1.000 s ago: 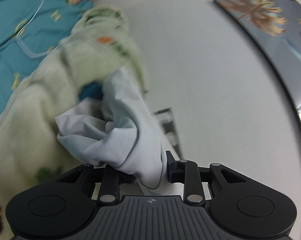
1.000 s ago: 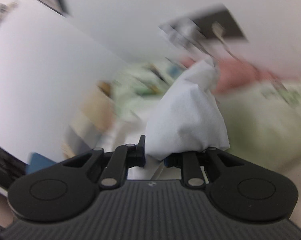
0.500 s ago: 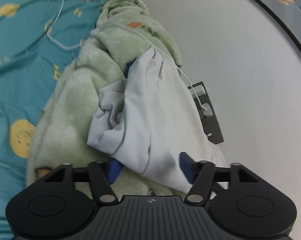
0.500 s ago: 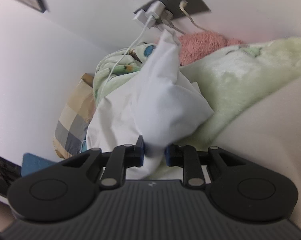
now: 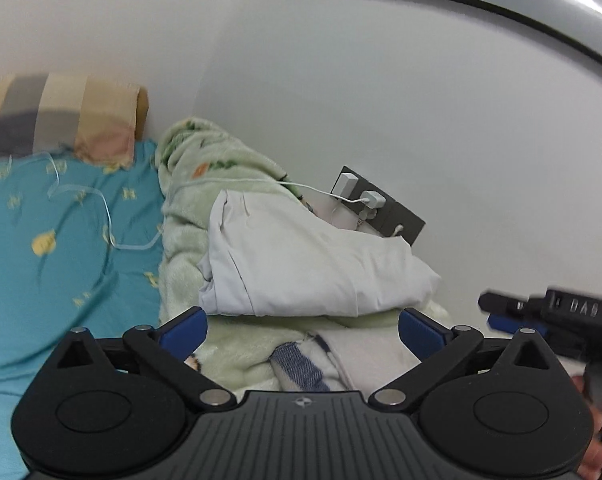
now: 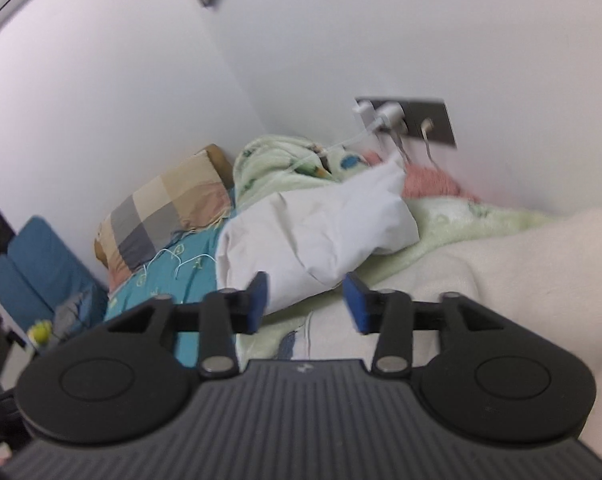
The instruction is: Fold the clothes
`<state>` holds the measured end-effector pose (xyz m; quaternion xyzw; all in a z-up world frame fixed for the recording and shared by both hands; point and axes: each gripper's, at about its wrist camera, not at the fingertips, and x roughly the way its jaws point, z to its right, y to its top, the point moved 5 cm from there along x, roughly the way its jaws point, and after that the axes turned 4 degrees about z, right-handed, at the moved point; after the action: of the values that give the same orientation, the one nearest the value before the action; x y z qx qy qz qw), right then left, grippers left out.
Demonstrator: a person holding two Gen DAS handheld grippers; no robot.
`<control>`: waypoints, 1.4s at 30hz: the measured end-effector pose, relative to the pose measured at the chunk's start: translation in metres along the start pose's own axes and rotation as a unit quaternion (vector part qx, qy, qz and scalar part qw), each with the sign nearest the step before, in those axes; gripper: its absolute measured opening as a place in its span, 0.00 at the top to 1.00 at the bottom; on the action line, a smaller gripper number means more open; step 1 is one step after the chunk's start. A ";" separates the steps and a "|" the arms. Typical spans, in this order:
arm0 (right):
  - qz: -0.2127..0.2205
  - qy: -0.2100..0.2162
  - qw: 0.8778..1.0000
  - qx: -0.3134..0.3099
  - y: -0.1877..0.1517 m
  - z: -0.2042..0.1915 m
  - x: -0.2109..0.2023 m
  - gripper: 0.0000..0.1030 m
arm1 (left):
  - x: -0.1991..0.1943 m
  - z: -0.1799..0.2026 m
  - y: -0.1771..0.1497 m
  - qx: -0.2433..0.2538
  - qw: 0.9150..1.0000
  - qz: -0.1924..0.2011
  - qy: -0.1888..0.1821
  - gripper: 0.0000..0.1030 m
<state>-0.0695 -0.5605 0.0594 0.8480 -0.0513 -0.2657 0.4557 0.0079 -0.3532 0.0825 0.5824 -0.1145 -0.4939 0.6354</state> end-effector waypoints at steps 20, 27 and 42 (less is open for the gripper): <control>0.114 -0.004 0.984 -0.138 -0.071 -0.076 -0.121 0.16 | -0.164 0.032 -0.045 0.090 0.989 0.094 0.073 0.00; 0.114 -0.001 0.979 -0.169 -0.089 -0.096 -0.126 0.16 | -0.186 0.023 -0.051 0.081 0.987 0.105 0.087 0.00; 0.103 -0.008 0.979 -0.175 -0.095 -0.100 -0.130 0.16 | -0.194 0.016 -0.046 0.072 0.987 0.105 0.100 0.00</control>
<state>-0.1456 -0.3884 0.0800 0.7430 -0.0947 -0.2285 0.6219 -0.1208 -0.2082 0.1310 0.6580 -0.1463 -0.3543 0.6481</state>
